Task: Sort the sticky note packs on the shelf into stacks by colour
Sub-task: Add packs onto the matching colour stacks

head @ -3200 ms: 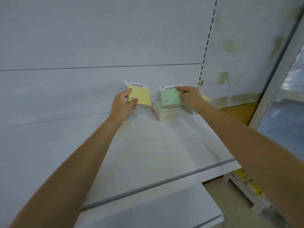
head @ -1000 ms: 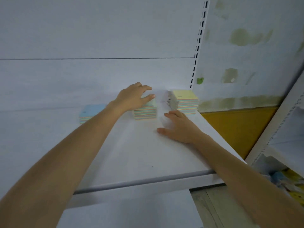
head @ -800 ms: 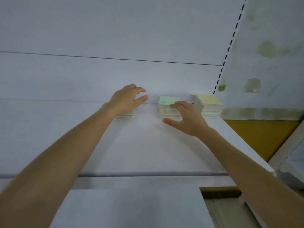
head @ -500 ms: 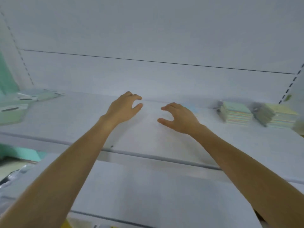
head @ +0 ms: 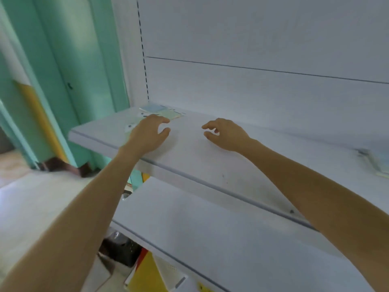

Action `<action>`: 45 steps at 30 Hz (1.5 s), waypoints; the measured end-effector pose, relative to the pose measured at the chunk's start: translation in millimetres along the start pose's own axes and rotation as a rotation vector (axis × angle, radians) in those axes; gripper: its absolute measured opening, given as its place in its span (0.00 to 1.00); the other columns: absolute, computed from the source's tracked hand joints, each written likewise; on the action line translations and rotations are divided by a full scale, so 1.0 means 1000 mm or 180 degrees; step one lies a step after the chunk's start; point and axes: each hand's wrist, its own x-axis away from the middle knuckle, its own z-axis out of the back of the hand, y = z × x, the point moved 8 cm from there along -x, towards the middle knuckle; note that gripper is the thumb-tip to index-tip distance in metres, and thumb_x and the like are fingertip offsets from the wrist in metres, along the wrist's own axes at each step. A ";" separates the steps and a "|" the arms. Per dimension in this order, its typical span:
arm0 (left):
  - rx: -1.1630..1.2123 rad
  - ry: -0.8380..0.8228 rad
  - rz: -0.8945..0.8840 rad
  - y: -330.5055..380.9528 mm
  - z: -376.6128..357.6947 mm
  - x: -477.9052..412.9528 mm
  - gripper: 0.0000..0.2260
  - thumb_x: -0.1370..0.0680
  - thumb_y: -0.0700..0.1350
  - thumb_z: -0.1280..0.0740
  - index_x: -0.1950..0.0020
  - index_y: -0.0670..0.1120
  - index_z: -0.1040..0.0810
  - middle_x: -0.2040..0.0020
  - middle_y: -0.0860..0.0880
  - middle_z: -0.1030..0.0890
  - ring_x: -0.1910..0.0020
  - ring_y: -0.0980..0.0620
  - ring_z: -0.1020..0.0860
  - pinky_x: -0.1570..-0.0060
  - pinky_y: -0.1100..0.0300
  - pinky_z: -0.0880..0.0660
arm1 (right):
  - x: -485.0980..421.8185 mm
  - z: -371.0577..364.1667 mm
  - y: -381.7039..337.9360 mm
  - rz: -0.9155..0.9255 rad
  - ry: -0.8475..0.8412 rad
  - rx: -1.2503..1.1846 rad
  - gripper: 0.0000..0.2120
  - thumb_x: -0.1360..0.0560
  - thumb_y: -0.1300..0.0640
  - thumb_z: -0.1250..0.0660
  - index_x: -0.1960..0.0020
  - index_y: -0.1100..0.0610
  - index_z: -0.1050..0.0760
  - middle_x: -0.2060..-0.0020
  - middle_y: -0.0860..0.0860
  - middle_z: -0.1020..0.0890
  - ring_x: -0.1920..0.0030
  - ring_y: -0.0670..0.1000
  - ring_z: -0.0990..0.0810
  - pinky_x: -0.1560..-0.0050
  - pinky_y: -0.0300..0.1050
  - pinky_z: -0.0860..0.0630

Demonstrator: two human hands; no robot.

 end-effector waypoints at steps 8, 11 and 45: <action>-0.0479 -0.0646 0.0825 -0.114 0.005 -0.026 0.25 0.28 0.60 0.36 0.34 0.50 0.29 0.34 0.44 0.29 0.35 0.44 0.31 0.34 0.49 0.34 | -0.138 -0.048 -0.038 0.0084 -0.0102 -0.0153 0.17 0.23 0.50 0.41 0.36 0.53 0.28 0.37 0.56 0.26 0.38 0.56 0.27 0.39 0.49 0.30; -0.0511 -0.0584 0.0606 -0.121 0.003 -0.043 0.28 0.30 0.64 0.35 0.35 0.50 0.28 0.38 0.45 0.27 0.38 0.45 0.30 0.37 0.50 0.32 | -0.174 -0.066 -0.038 -0.0080 -0.0103 -0.0093 0.21 0.24 0.47 0.40 0.35 0.53 0.29 0.36 0.59 0.29 0.36 0.58 0.29 0.37 0.51 0.30; 0.1695 -0.0075 -0.0061 -0.151 -0.016 -0.196 0.21 0.26 0.29 0.47 0.39 0.45 0.27 0.35 0.40 0.34 0.53 0.47 0.28 0.56 0.64 0.33 | -0.130 -0.056 -0.017 -0.1705 0.1257 -0.1327 0.19 0.27 0.65 0.34 0.37 0.58 0.27 0.38 0.54 0.28 0.45 0.48 0.30 0.54 0.27 0.35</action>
